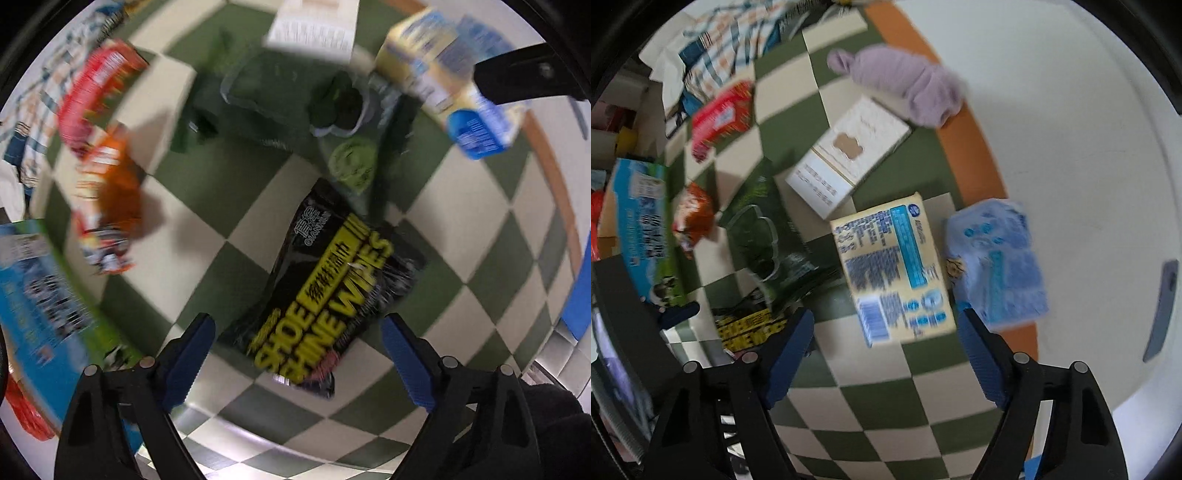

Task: Organize soft objects
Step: 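Grasp the black shoe shine wipes with left tool while right grasps yellow tissue pack, then carry both packs into the cardboard box and open both tools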

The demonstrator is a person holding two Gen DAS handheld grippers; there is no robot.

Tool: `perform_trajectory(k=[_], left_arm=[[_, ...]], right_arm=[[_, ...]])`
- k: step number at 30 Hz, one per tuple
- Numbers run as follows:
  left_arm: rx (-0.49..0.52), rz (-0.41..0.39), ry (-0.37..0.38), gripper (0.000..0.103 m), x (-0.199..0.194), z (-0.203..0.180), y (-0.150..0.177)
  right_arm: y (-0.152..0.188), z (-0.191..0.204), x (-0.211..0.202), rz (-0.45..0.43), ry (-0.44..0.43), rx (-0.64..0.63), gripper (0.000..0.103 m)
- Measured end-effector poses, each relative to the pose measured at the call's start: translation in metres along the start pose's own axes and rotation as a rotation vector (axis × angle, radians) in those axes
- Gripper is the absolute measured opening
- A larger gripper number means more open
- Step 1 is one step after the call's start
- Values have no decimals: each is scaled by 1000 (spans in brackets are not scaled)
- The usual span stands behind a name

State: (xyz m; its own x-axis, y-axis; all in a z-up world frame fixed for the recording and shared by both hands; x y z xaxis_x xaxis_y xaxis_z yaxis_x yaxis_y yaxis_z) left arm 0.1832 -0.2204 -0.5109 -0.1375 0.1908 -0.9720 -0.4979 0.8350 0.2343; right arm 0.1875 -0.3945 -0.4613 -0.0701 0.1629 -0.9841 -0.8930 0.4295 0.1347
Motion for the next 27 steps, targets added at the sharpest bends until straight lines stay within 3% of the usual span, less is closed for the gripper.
perform_trajectory(k=[4, 6, 8, 10, 11, 19, 27], left_arm=[[-9, 20, 76, 89, 9, 0, -6], [-6, 16, 67, 85, 6, 2, -7], [-5, 12, 53, 72, -1, 4, -7], [-44, 4, 68, 60, -10, 10, -8], [-69, -1, 90, 58, -13, 12, -7], [-252, -78, 126, 52, -53, 34, 16], [-526, -244, 290, 51, -135, 56, 59]], right_arm=[[-8, 0, 25, 46, 22, -10, 82], [-12, 2, 32, 55, 29, -21, 82], [-14, 4, 39, 76, 16, -16, 82], [-16, 4, 47, 106, 9, 1, 68], [-16, 2, 51, 115, 11, 6, 68], [-9, 4, 49, 105, 8, 15, 66], [30, 17, 14, 63, -74, -9, 65]])
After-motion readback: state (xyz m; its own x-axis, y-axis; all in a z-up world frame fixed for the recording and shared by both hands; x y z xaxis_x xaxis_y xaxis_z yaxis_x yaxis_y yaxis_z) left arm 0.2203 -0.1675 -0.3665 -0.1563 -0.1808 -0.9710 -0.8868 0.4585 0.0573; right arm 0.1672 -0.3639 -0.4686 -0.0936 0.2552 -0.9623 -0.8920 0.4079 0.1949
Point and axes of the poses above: each gripper's, at about its wrist camera, not at the fingertips, and x roughly the way its jaws point, z to its left, y to its underside, the point moved 9 cm from there along x, roughly the way its jaws point, and after that the axes turned 8 degrees about x, right-handed, at the moved point
